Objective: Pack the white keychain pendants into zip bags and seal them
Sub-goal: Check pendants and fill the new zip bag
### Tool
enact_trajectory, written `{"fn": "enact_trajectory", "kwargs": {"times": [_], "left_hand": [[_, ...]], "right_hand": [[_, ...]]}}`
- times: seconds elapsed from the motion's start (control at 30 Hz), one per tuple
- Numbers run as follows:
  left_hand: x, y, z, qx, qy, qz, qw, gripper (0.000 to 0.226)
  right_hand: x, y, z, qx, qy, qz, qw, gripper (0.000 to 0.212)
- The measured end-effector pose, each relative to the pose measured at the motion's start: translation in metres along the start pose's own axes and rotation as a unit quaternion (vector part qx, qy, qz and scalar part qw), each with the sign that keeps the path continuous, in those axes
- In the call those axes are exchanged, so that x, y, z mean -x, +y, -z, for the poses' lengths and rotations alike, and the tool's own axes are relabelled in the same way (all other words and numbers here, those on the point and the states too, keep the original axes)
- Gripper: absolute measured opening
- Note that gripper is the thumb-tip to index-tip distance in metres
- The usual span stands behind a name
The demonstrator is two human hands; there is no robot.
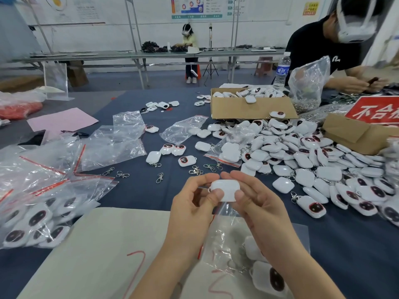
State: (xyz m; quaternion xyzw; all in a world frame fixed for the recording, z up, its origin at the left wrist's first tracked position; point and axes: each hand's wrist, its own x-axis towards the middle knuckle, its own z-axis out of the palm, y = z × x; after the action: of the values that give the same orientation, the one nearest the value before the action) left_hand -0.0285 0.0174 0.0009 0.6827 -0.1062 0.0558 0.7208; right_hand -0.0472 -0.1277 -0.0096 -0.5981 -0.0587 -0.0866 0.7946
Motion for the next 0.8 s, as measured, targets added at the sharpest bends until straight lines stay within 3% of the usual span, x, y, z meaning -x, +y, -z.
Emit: {"fn": "enact_trajectory", "kwargs": {"times": [0.13, 0.33, 0.43, 0.57, 0.67, 0.8], "left_hand": [[0.001, 0.001, 0.001, 0.008, -0.002, -0.002, 1.0, 0.028], [0.001, 0.001, 0.001, 0.005, -0.005, -0.023, 1.0, 0.021], [0.001, 0.002, 0.0, 0.015, 0.006, -0.027, 0.999, 0.016], [-0.002, 0.0, 0.001, 0.088, 0.011, 0.032, 0.996, 0.012], [-0.004, -0.001, 0.002, 0.119, -0.012, 0.074, 0.99, 0.015], [-0.001, 0.001, -0.001, 0.114, -0.069, 0.06, 0.989, 0.023]], "right_hand": [[-0.001, 0.0, 0.0, -0.038, 0.012, 0.004, 0.999, 0.02], [-0.001, -0.003, 0.0, -0.06, 0.011, 0.008, 0.998, 0.02], [-0.001, -0.005, -0.003, -0.055, 0.001, 0.005, 0.998, 0.03], [0.004, -0.009, -0.006, 0.006, -0.021, 0.015, 1.0, 0.047], [0.007, -0.01, -0.008, 0.076, -0.004, 0.039, 0.996, 0.026], [0.004, -0.011, -0.008, 0.066, 0.078, 0.05, 0.993, 0.01]]}}
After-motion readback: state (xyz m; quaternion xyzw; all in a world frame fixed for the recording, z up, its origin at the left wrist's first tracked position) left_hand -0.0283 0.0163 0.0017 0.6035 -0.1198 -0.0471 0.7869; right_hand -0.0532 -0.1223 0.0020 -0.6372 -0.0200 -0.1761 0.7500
